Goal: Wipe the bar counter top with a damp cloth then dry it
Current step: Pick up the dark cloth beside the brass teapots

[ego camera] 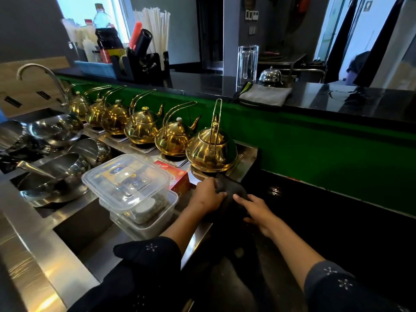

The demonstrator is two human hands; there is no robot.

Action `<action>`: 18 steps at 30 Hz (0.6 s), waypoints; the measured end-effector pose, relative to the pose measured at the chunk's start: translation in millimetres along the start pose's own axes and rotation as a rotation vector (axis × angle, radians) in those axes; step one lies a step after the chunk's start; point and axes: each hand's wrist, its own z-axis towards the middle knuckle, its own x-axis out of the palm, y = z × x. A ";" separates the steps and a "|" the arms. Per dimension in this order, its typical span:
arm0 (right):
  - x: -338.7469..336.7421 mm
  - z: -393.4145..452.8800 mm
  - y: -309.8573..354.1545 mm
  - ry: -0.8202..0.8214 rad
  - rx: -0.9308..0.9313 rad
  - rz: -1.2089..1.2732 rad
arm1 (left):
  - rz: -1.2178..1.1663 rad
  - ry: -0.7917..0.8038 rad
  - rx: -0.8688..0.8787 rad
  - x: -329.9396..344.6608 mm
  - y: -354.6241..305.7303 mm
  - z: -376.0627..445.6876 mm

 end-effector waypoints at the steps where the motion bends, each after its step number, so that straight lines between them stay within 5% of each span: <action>1: -1.2 -2.4 -2.0 0.006 -0.020 0.022 | -0.011 0.004 0.044 -0.5 -2.9 -0.9; 7: -27.8 -31.3 3.3 0.026 -0.114 0.239 | -0.069 0.161 0.354 -28.8 -52.0 -9.0; 13: -97.6 -79.2 56.3 -0.029 -0.402 0.121 | 0.084 0.444 0.664 -59.8 -141.7 -8.4; 18: -143.5 -133.5 97.8 -0.072 -0.595 0.056 | 0.133 0.443 0.799 -61.7 -208.3 -7.6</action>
